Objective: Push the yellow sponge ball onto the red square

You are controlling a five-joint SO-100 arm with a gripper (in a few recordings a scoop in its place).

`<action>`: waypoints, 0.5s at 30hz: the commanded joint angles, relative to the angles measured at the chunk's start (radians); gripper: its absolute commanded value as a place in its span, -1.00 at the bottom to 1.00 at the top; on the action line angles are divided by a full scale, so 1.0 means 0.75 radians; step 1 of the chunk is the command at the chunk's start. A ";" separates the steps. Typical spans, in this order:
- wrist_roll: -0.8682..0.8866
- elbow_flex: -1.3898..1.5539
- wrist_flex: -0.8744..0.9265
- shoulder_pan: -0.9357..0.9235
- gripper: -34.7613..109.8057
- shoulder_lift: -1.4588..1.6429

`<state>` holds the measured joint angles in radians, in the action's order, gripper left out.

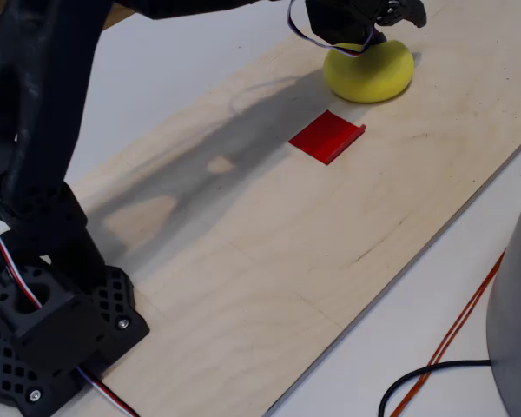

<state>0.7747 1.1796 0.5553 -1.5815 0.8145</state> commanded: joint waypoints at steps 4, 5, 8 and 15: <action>0.006 0.194 0.061 -0.043 -0.25 0.145; 0.006 0.217 0.061 -0.043 -0.25 0.162; 0.004 0.284 0.047 -0.047 -0.25 0.211; -0.010 0.452 -0.035 -0.057 -0.25 0.313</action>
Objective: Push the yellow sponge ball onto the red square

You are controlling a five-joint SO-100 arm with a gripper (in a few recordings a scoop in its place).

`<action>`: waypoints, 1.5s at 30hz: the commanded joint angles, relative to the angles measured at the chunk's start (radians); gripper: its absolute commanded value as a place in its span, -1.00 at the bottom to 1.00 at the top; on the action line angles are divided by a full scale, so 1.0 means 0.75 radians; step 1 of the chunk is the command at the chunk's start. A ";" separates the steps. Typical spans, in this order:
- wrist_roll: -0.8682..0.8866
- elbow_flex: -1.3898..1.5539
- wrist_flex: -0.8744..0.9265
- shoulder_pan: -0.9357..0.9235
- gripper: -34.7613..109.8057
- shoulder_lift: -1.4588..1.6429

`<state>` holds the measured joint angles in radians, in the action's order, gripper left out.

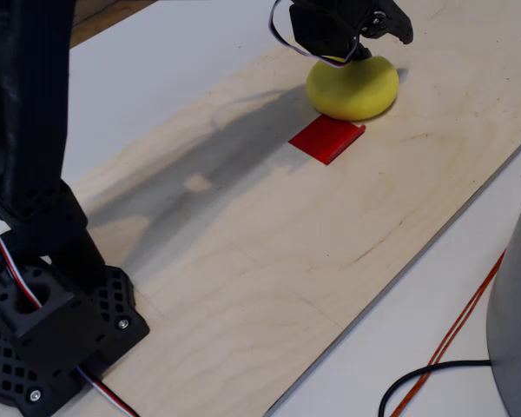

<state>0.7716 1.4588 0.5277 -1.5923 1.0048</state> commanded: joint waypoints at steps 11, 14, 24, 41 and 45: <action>-0.053 0.329 -0.070 -0.061 -0.25 0.243; -0.063 0.411 -0.094 -0.065 -0.25 0.305; -0.094 0.591 -0.149 -0.084 -0.25 0.436; -0.123 0.798 -0.192 -0.092 -0.25 0.620; -0.129 0.814 -0.192 -0.096 -0.25 0.640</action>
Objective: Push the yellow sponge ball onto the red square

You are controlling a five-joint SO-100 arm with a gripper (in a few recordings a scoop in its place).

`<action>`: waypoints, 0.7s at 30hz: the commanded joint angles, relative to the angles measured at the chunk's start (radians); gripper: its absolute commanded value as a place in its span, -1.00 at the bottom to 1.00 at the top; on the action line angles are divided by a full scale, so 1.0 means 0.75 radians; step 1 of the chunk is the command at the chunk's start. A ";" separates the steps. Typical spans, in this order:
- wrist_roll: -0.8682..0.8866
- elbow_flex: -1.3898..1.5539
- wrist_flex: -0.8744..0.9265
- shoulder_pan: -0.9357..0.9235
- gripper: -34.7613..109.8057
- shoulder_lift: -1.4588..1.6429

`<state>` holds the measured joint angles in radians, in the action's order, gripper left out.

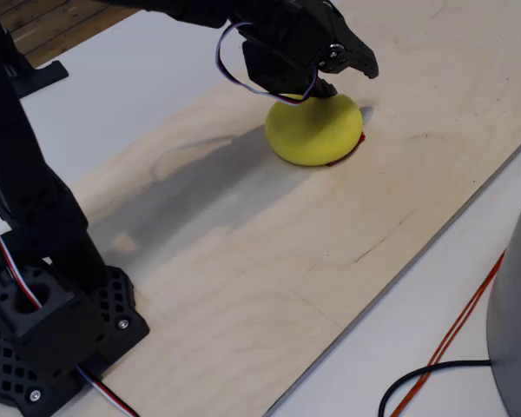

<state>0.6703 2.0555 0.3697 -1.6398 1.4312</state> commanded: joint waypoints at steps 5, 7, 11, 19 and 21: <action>-0.037 -0.020 0.016 -0.035 -0.24 0.082; -0.061 -0.061 0.016 -0.037 -0.24 0.082; -0.127 -0.147 0.016 -0.033 -0.24 0.086; -0.219 -0.262 0.016 -0.025 -0.23 0.112; -0.178 -0.256 0.020 -0.004 -0.23 0.125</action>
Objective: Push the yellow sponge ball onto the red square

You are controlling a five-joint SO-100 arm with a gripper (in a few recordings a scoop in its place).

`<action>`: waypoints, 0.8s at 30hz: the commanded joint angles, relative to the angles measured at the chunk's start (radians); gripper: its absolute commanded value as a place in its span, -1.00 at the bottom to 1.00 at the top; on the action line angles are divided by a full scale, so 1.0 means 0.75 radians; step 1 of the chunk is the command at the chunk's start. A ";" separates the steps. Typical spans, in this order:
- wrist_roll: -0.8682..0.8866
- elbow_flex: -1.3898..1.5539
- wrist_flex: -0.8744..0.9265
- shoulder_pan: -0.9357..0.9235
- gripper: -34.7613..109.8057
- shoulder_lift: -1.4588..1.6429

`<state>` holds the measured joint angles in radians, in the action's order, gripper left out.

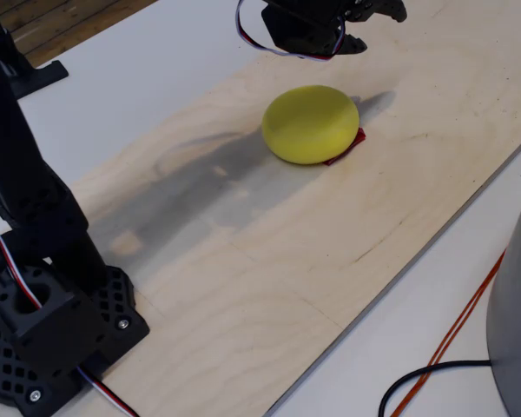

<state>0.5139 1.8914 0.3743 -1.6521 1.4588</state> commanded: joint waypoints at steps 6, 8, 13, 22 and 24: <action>0.198 0.043 0.000 0.115 -0.22 0.145; 0.221 0.049 0.002 0.143 -0.22 0.162; 0.268 0.082 0.000 0.194 -0.23 0.192; 0.305 0.342 -0.127 0.225 -0.23 0.333; 0.299 0.374 -0.131 0.225 -0.23 0.362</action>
<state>0.7286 2.1460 0.2838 -1.4680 1.6506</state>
